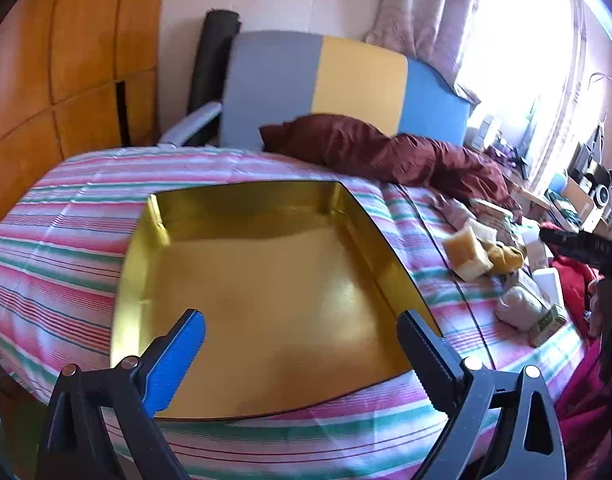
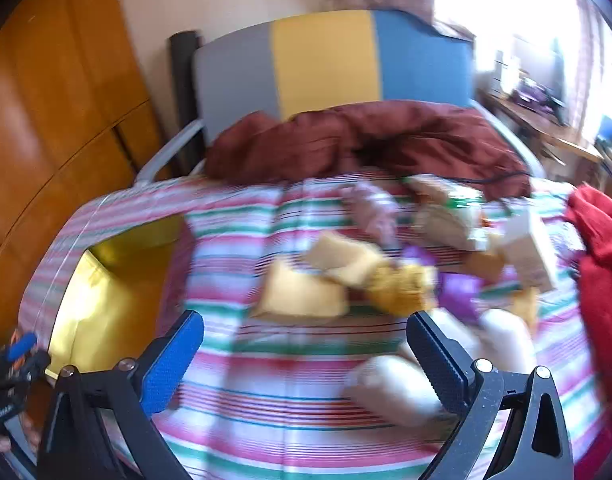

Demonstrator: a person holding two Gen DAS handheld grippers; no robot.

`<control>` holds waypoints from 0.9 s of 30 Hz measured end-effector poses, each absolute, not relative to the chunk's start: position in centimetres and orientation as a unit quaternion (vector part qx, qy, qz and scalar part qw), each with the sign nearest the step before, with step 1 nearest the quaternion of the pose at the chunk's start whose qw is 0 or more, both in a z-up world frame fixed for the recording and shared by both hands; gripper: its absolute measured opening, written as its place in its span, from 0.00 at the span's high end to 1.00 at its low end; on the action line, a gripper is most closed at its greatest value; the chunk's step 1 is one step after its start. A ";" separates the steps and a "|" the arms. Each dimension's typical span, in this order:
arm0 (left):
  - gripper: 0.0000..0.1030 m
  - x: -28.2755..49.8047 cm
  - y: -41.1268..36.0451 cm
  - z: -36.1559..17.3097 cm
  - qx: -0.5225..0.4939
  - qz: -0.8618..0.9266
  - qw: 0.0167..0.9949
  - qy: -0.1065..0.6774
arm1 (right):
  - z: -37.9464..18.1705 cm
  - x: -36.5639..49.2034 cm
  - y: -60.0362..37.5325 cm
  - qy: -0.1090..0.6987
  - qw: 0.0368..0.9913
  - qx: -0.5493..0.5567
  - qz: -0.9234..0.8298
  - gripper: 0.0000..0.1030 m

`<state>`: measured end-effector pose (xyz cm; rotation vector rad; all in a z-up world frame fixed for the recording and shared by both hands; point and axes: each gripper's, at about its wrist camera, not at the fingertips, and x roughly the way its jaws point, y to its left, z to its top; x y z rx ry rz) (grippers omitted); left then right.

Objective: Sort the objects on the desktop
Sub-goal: 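Grasp the yellow sponge with the left tool while the right tool grasps the white soap bar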

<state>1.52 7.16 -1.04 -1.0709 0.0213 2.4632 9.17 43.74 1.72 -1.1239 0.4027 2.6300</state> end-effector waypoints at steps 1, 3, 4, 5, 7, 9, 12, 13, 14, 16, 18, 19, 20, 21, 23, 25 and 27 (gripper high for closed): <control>0.05 1.4 7.6 -1.1 -0.392 0.890 0.230 0.009 | 2.0 9.4 45.0 0.144 0.138 -0.385 0.901 0.03; 0.07 1.5 8.4 -1.0 -0.392 0.888 0.239 0.013 | 2.6 10.2 47.7 0.164 0.168 -0.379 0.895 0.04; 0.07 1.5 8.8 -0.8 -0.391 0.887 0.246 0.011 | 2.9 11.0 49.3 0.183 0.185 -0.372 0.891 0.05; 0.07 1.4 9.1 -0.7 -0.391 0.885 0.252 0.008 | 3.0 11.5 50.3 0.194 0.195 -0.369 0.888 0.04; 0.07 1.2 9.7 -0.3 -0.392 0.881 0.266 0.002 | 3.1 12.8 53.0 0.216 0.215 -0.367 0.879 0.04; 0.07 0.9 10.7 0.1 -0.392 0.874 0.286 0.002 | 2.3 13.7 55.4 0.241 0.230 -0.392 0.857 0.04; 0.07 1.0 12.6 0.5 -0.392 0.864 0.317 0.007 | 0.6 14.9 58.2 0.284 0.233 -0.419 0.830 0.01; 0.07 1.0 13.4 0.6 -0.397 0.857 0.329 0.009 | -0.2 15.3 59.1 0.306 0.233 -0.425 0.820 0.01; 0.07 1.0 14.3 0.6 -0.398 0.854 0.335 0.015 | -0.7 15.7 59.5 0.319 0.234 -0.428 0.813 0.01; 0.07 1.0 16.0 0.7 -0.401 0.847 0.347 0.028 | -1.8 15.8 59.7 0.326 0.233 -0.439 0.804 0.01; 0.07 1.1 17.6 0.7 -0.407 0.836 0.367 0.037 | -2.5 15.4 59.0 0.311 0.226 -0.455 0.803 0.01; 0.07 1.2 18.4 0.7 -0.407 0.832 0.374 0.045 | -2.8 15.3 58.7 0.306 0.223 -0.463 0.802 0.01; 0.07 1.1 19.4 0.6 -0.409 0.827 0.382 0.054 | -3.3 15.0 58.5 0.304 0.222 -0.469 0.799 0.03; 0.07 1.0 20.1 0.4 -0.412 0.823 0.387 0.059 | -3.6 14.7 58.4 0.304 0.223 -0.471 0.798 0.06; 0.07 0.7 21.6 0.2 -0.416 0.814 0.400 0.065 | -4.0 14.5 58.6 0.306 0.225 -0.469 0.797 0.10; 0.07 0.3 23.4 -0.3 -0.421 0.805 0.411 0.077 | -4.6 14.7 59.1 0.320 0.225 -0.468 0.793 0.10; 0.07 -0.2 25.2 -0.8 -0.425 0.798 0.417 0.088 | -5.1 15.0 59.6 0.336 0.229 -0.468 0.785 0.10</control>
